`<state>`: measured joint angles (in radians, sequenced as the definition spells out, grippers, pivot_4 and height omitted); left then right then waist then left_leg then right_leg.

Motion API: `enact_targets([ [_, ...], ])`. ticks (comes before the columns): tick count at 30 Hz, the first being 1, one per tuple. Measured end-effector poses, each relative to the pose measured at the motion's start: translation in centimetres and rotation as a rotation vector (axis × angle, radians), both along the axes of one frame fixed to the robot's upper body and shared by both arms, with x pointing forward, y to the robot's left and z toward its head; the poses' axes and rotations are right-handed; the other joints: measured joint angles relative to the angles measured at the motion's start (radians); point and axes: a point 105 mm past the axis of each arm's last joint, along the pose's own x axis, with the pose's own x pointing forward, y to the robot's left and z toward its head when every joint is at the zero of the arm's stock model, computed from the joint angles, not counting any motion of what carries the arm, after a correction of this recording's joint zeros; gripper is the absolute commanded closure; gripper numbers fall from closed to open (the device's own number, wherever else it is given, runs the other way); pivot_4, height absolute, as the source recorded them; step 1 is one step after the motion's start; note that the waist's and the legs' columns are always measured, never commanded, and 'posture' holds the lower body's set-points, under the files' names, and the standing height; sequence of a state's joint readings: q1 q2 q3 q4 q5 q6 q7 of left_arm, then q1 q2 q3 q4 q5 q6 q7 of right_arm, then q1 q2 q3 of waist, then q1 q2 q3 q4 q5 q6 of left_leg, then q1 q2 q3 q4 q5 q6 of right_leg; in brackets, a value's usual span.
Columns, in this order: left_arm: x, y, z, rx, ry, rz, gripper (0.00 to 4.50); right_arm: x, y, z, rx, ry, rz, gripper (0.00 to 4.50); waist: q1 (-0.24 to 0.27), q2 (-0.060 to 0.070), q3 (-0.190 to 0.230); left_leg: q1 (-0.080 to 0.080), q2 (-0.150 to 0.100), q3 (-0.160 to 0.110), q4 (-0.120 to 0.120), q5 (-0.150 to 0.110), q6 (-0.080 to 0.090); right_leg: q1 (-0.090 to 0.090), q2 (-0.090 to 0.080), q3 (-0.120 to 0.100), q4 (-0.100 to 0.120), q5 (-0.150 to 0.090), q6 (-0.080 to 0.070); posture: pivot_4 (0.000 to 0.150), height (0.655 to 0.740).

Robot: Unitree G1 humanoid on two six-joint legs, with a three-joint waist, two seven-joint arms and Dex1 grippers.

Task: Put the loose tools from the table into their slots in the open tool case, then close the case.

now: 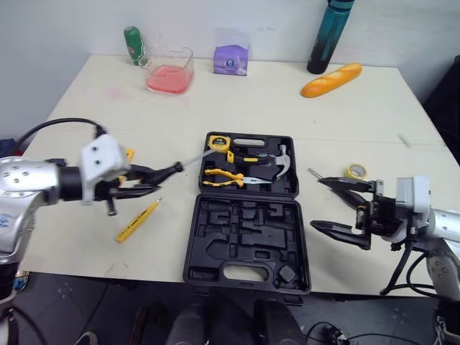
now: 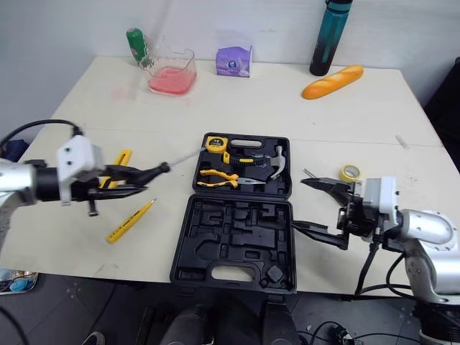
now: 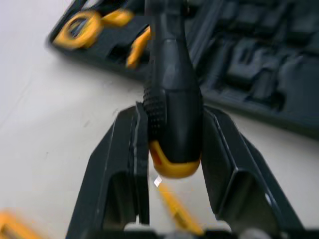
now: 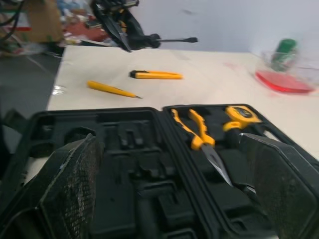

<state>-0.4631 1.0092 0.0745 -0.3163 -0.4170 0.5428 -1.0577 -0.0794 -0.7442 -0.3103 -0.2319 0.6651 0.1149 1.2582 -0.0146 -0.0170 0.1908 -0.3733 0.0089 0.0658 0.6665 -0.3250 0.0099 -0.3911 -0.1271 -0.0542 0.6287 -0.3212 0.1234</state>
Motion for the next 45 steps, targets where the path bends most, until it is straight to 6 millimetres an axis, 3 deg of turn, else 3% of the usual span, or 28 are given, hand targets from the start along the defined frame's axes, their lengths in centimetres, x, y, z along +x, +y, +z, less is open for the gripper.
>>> enact_targets([
  [5, 0.2, -4.6, -0.1, 0.038, 0.022, -0.153, 3.52, -0.2, -1.6, -0.2, -0.024, 0.001, -0.073, 0.0, 0.01, 0.0, 0.0, 0.002, 0.0, 0.002, 0.001, 0.001, 0.0, 0.0, 0.003, 0.003, -0.001, 0.0, 0.0, 0.15, 0.74],
  [12, 0.8, -8.3, -0.6, 0.105, 0.096, -0.236, 3.52, 0.2, -3.2, -1.3, -0.056, 0.022, -0.138, 0.0, 0.018, 0.0, 0.0, 0.001, 0.001, 0.002, 0.003, 0.001, 0.0, 0.001, 0.007, 0.005, 0.0, 0.0, 0.001, 0.15, 0.74],
  [15, 1.1, -9.4, -1.7, 0.241, 0.099, -0.264, 3.52, 0.1, -3.2, -1.6, -0.065, 0.02, -0.145, 0.0, 0.018, 0.0, 0.0, 0.0, 0.002, 0.002, 0.004, 0.001, 0.0, 0.001, 0.009, 0.006, -0.001, 0.001, 0.001, 0.15, 0.74],
  [19, 2.7, -9.1, -3.2, 0.354, 0.09, -0.212, 3.52, 0.0, -3.2, -2.0, -0.059, 0.034, -0.16, 0.0, 0.015, 0.0, 0.0, 0.0, 0.003, 0.002, 0.007, 0.001, 0.0, 0.0, 0.01, 0.007, -0.001, 0.001, 0.001, 0.15, 0.74],
  [31, 3.4, -9.2, -5.8, 0.482, 0.109, -0.224, 3.52, -0.4, -2.8, -2.3, -0.056, 0.037, -0.168, 0.0, 0.027, 0.0, 0.0, -0.002, 0.004, 0.001, 0.013, 0.0, 0.001, 0.001, 0.01, 0.007, -0.001, 0.001, 0.001, 0.15, 0.74],
  [45, 4.3, -9.8, -6.2, 0.509, 0.086, -0.218, 3.52, -1.1, -2.5, -2.8, -0.064, 0.052, -0.167, 0.0, 0.036, 0.0, 0.0, -0.002, 0.004, 0.0, 0.014, 0.0, 0.001, 0.001, 0.01, 0.007, 0.0, 0.001, 0.001, 0.15, 0.74],
])
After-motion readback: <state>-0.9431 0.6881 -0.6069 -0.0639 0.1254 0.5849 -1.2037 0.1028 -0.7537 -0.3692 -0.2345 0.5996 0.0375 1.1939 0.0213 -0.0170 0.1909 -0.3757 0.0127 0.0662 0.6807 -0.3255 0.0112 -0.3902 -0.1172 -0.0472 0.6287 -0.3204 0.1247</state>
